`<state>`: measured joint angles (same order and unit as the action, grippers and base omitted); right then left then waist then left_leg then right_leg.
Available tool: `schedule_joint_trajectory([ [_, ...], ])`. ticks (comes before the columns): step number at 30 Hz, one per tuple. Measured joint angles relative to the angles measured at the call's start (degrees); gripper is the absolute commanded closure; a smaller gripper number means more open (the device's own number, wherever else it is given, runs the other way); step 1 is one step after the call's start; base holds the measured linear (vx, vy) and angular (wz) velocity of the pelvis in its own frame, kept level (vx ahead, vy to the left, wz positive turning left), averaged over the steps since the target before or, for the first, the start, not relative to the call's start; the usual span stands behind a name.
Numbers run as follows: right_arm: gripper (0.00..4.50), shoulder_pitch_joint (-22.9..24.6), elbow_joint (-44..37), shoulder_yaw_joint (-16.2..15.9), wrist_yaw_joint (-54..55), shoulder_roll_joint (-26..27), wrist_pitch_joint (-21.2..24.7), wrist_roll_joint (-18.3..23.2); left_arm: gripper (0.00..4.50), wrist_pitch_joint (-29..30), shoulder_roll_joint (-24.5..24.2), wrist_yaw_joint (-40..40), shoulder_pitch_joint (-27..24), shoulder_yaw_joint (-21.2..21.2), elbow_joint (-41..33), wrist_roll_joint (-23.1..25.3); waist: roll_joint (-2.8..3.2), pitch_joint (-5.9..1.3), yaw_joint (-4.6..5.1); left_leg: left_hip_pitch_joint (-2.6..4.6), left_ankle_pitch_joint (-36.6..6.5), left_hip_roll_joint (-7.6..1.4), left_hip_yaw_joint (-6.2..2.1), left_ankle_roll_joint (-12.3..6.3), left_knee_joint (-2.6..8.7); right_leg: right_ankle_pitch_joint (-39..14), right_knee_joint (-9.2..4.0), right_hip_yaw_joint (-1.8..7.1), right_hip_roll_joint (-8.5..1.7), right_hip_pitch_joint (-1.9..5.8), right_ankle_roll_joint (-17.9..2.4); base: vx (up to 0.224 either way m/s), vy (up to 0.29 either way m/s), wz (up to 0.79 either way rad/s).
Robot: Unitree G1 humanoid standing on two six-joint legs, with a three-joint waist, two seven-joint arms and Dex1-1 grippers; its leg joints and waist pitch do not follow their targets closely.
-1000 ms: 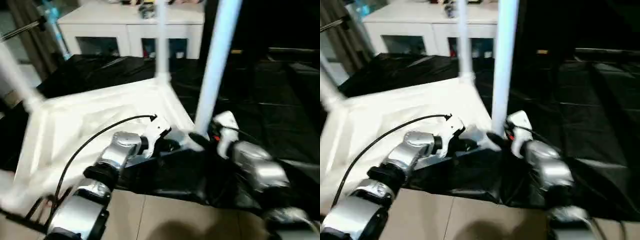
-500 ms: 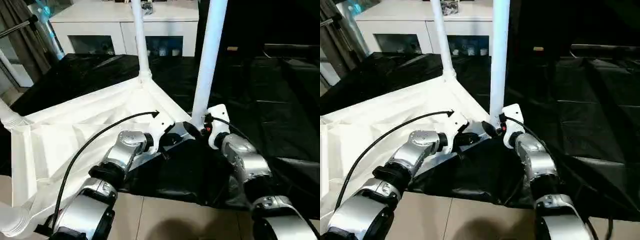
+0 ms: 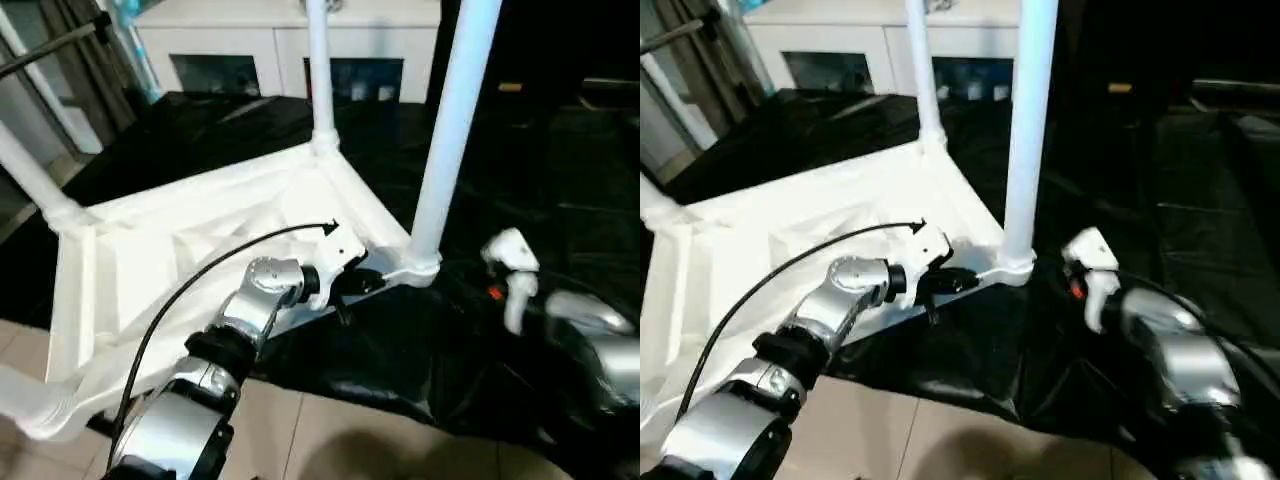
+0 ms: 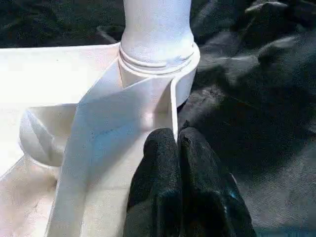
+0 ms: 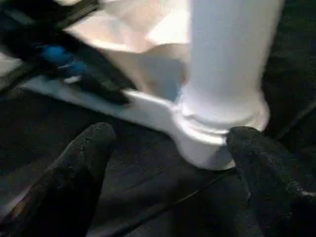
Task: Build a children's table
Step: Rotate leg to tighten, then rotate table base
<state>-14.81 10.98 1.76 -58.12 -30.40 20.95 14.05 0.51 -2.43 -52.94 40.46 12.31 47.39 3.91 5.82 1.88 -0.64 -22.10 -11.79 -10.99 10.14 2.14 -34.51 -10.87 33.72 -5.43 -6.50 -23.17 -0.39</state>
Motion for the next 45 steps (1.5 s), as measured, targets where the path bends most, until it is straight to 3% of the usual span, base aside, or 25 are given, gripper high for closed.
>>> schedule_joint_trajectory([
  [4, 0.49, 1.2, -7.0, -0.5, -2.4, -0.9, 4.6, 4.4, 4.5, 0.2, -0.4, -1.0, -1.3, -0.1, -1.3, -1.4, -0.65, 0.42, -0.07, 0.02, 0.0, -0.04, -0.01, -0.01, -0.01, 0.0, 0.36, 0.08, 0.05, 0.01, 0.1, 0.0, 0.0, 0.0],
  [5, 0.42, 1.1, -8.0, -0.7, -2.4, -0.6, 5.4, 4.9, 4.23, 0.9, -0.7, -1.4, -1.6, -0.1, -2.0, -1.8, -0.72, 0.47, -0.08, 0.03, 0.0, -0.05, -0.02, 0.0, 0.01, 0.0, 0.42, 0.07, 0.05, 0.01, 0.1, 0.0, 0.0, 0.0],
  [8, 0.4, -0.1, -7.5, -1.4, -1.1, 2.7, 5.9, 5.4, 3.95, 4.7, -1.4, -2.3, -2.6, -1.5, -7.2, -4.5, -1.63, 0.8, -0.07, 0.08, 0.1, -0.07, -0.04, 0.06, 0.04, 0.0, 0.68, 0.09, 0.06, -0.07, 0.1, 0.0, 0.0, 0.0],
  [10, 0.4, -1.7, -5.8, -2.7, 0.5, 5.1, 5.7, 4.5, 3.81, 7.5, -2.2, -2.9, -2.4, -2.5, -12.3, -6.1, -2.71, 1.01, -0.27, 0.07, 0.1, -0.21, -0.12, 0.18, 0.04, 0.0, 0.77, 0.0, 0.17, -0.18, 0.1, 0.0, 0.0, 0.0],
  [14, 0.4, -3.7, -3.5, -3.9, 3.0, 8.5, 4.9, 3.3, 3.52, 15.5, -8.4, -4.5, -3.9, -3.5, -19.9, -6.5, -3.59, 1.09, -0.23, 0.07, 0.5, -0.32, 0.08, 0.73, 0.06, 0.0, 0.78, 0.14, 0.21, -0.27, 0.0, 0.0, 0.0, 0.0],
  [17, 0.4, -5.0, -1.1, -4.6, 6.3, 12.1, 4.4, 3.0, 3.23, 21.9, -14.8, -6.3, -7.7, -5.4, -26.7, -6.9, -4.7, 1.17, -0.46, 0.01, 0.5, -0.34, 0.17, 0.74, 0.06, 0.0, 0.98, 0.19, 0.2, -0.64, 0.0, 0.0, 0.0, 0.0],
  [19, 0.4, -5.8, 0.0, -4.5, 8.6, 14.1, 3.4, 3.0, 3.12, 25.9, -18.4, -8.1, -10.9, -6.3, -30.9, -8.1, -5.32, 1.29, -1.18, -0.06, 0.5, -0.36, 0.21, 0.77, 0.02, -0.2, 1.21, 0.19, 0.19, -0.81, -0.2, 0.0, 0.0, 0.0],
  [22, 0.4, -7.5, 2.5, -4.4, 13.1, 18.3, 2.2, 3.0, 2.91, 33.4, -24.6, -12.0, -17.1, -7.0, -40.0, -11.0, -5.68, 1.3, -1.56, 0.02, 0.6, -0.41, 0.28, 0.96, 0.03, -0.2, 1.29, 0.21, 0.2, -0.8, -0.2, 0.0, 0.0, 0.0],
  [24, 0.4, -7.8, 3.5, -4.4, 14.7, 19.4, 1.9, 2.8, 2.67, 36.2, -26.0, -13.2, -18.6, -7.2, -43.2, -12.4, -5.75, 1.33, -2.74, 0.05, 0.7, -0.44, 0.41, 1.13, 0.04, -0.2, 1.33, 0.24, 0.17, -0.7, -0.3, 0.0, 0.0, 0.0],
  [27, 0.4, -8.9, 5.7, -3.1, 19.3, 24.5, 0.8, 2.8, 2.61, 43.1, -30.3, -15.1, -25.1, -8.7, -54.1, -17.9, -6.17, 1.36, -2.53, 0.4, 0.6, -0.66, 0.96, 1.53, 0.07, -0.2, 1.53, 0.47, 0.19, -0.68, -0.3, 0.0, 0.0, 0.0],
  [31, 0.4, -9.6, 7.7, -2.9, 22.3, 26.6, 0.1, 2.4, 2.23, 47.8, -31.3, -15.5, -27.4, -9.8, -60.4, -21.2, -6.31, 1.39, -2.9, 0.63, 0.7, -0.78, 1.21, 1.76, 0.13, -0.1, 1.63, 0.53, 0.2, -0.49, -0.3, 0.0, 0.0, 0.0],
  [35, 0.4, -12.8, 14.2, -2.2, 30.1, 30.1, -3.4, 0.4, 1.77, 50.3, -32.6, -13.9, -30.7, -9.8, -67.2, -20.4, -6.54, 1.41, -2.33, 1.19, 0.8, -0.78, 1.29, 1.93, 0.35, -0.1, 1.62, 0.85, 0.35, -0.22, -0.1, 0.0, 0.0, 0.0],
  [37, 0.4, -15.7, 19.5, 0.7, 36.5, 32.1, -5.2, 0.4, 1.73, 50.3, -32.8, -9.9, -32.3, -7.3, -67.4, -15.7, -6.52, 1.41, -1.9, 1.26, 0.8, -0.78, 1.26, 2.05, 0.39, 0.0, 1.62, 1.26, 0.68, -0.26, 0.0, 0.0, 0.0, 0.0],
  [38, 0.4, -17.0, 21.4, 2.0, 38.9, 32.6, -6.0, 0.6, 1.51, 50.0, -32.6, -7.9, -33.0, -6.5, -67.1, -13.7, -6.53, 1.41, -1.81, 1.24, 0.9, -0.81, 1.18, 2.1, 0.39, 0.0, 1.61, 1.49, 0.95, -0.27, 0.1, 0.0, 0.0, 0.0],
  [41, 0.4, -18.8, 24.4, 4.5, 43.0, 32.6, -8.0, 1.1, 1.28, 49.7, -32.8, -3.2, -34.0, -5.7, -66.1, -10.7, -6.64, 1.4, -2.22, 1.14, 1.0, -0.9, 1.0, 2.24, 0.4, 0.1, 1.6, 1.65, 1.24, -0.27, -0.1, 0.0, 0.0, 0.0],
  [45, 0.4, -21.4, 28.5, 6.7, 46.0, 32.4, -10.2, 1.5, 0.93, 49.6, -34.5, -1.2, -33.7, -4.6, -66.5, -10.4, -6.62, 1.4, -2.76, 1.11, 1.0, -0.89, 1.0, 2.26, 0.41, 0.1, 1.63, 1.65, 1.25, -0.28, -0.1, 0.0, 0.0, 0.0],
])
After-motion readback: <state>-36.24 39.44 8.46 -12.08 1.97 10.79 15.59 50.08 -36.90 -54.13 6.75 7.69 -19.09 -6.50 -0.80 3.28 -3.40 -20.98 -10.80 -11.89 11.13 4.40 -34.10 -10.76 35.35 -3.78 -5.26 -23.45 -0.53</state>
